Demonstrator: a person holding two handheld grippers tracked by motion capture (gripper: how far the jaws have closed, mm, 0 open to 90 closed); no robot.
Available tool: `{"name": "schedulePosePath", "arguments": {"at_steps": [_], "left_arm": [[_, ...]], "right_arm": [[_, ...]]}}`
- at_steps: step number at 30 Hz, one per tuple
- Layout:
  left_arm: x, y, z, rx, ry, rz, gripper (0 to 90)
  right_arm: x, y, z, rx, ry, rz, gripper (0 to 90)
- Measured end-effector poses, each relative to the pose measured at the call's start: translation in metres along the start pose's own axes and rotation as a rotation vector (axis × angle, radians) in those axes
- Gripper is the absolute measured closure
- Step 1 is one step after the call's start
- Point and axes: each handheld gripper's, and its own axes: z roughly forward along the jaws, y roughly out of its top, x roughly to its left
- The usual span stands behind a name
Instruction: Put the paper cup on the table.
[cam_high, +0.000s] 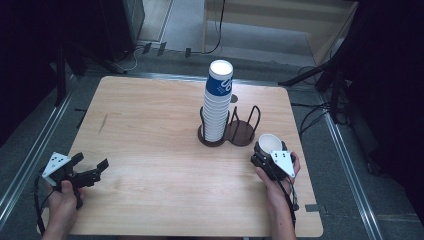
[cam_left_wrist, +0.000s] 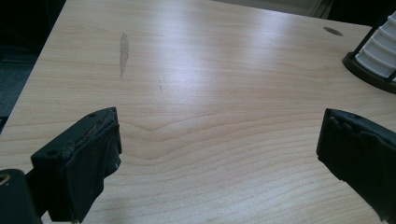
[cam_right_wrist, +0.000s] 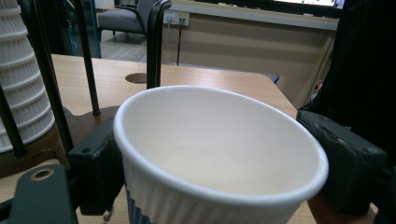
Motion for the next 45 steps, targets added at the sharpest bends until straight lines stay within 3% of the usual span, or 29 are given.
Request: {"name": "schedulePosePath", "arguments": {"at_steps": [6, 17, 23, 26, 28, 32, 40, 45], "left_arm": [[-0.001, -0.001, 0.000, -0.003, -0.013, 0.008, 1.0], [-0.001, -0.001, 0.000, -0.006, -0.023, 0.006, 1.0], [-0.001, -0.001, 0.000, -0.012, -0.026, 0.003, 1.0], [-0.001, -0.001, 0.000, -0.013, -0.028, 0.003, 1.0], [-0.001, -0.001, 0.000, -0.014, -0.029, 0.003, 1.0], [-0.001, -0.001, 0.000, -0.012, -0.030, 0.003, 1.0], [-0.002, -0.001, -0.001, -0.010, -0.029, 0.014, 1.0], [-0.003, -0.002, -0.001, -0.008, -0.028, 0.019, 1.0]], "right_arm": [[0.002, -0.001, 0.000, 0.014, -0.028, -0.018, 14.3], [0.005, -0.001, -0.001, 0.044, -0.003, -0.010, 13.9], [0.004, 0.000, -0.003, 0.056, 0.023, 0.000, 11.9], [0.003, 0.002, -0.004, 0.093, 0.065, 0.030, 1.2], [0.002, 0.004, -0.005, 0.105, 0.088, 0.060, 0.0], [-0.001, 0.008, -0.007, 0.103, 0.104, 0.085, 0.0], [-0.006, 0.015, -0.021, 0.089, 0.120, 0.054, 0.0], [-0.012, 0.017, -0.032, 0.078, 0.120, 0.059, 0.0]]}}
